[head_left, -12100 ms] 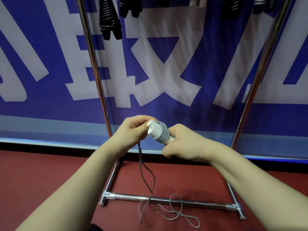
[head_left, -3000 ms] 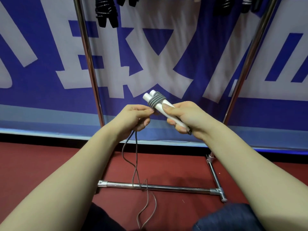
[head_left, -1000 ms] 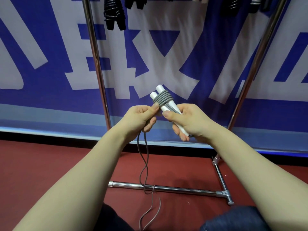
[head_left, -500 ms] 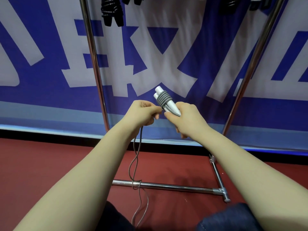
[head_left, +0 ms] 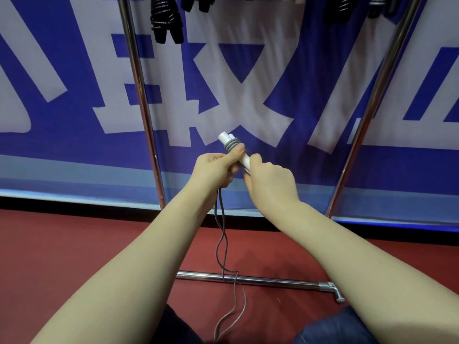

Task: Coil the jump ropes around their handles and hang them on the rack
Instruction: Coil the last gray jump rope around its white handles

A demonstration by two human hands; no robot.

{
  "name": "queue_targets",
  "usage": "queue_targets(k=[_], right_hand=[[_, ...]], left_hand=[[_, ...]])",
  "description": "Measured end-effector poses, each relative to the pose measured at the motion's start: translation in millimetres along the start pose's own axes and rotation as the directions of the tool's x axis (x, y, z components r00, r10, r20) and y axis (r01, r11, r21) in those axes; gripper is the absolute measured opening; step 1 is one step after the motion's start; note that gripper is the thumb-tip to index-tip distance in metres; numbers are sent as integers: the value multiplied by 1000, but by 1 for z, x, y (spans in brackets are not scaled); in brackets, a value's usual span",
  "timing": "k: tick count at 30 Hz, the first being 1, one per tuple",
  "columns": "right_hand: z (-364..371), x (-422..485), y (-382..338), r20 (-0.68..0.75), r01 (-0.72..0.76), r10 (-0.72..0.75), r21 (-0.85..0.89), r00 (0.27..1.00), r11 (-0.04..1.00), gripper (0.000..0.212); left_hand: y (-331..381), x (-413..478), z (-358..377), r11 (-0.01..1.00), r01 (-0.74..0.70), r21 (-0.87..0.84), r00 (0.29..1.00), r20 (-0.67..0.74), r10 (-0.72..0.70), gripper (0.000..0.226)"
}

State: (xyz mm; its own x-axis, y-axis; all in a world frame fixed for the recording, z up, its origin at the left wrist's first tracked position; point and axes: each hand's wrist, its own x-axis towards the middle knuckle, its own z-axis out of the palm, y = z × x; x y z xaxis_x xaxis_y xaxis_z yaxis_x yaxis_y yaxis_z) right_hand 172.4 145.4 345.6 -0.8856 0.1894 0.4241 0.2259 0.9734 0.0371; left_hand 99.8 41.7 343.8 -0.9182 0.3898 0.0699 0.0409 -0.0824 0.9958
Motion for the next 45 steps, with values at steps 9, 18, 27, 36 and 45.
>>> queue_targets(k=[9, 18, 27, 36, 45], right_hand=[[-8, 1, 23, 389, -375, -40, 907, 921, 192, 26], [0, -2, 17, 259, -251, 49, 848, 965, 467, 9], [-22, -2, 28, 470, -475, -206, 879, 858, 27, 20], [-25, -6, 27, 453, -499, -303, 862, 838, -91, 49], [-21, 0, 28, 298, -291, -31, 946, 954, 142, 29]], left_hand=[[1, -5, -15, 991, -98, -92, 968, 223, 116, 29], [5, -6, -10, 990, -106, -95, 967, 222, 125, 27], [3, -8, -17, 982, -79, -170, 917, 375, 138, 34], [3, -5, -22, 979, -101, -174, 878, 448, 171, 35], [6, -6, -18, 997, -63, -45, 947, 311, 74, 37]])
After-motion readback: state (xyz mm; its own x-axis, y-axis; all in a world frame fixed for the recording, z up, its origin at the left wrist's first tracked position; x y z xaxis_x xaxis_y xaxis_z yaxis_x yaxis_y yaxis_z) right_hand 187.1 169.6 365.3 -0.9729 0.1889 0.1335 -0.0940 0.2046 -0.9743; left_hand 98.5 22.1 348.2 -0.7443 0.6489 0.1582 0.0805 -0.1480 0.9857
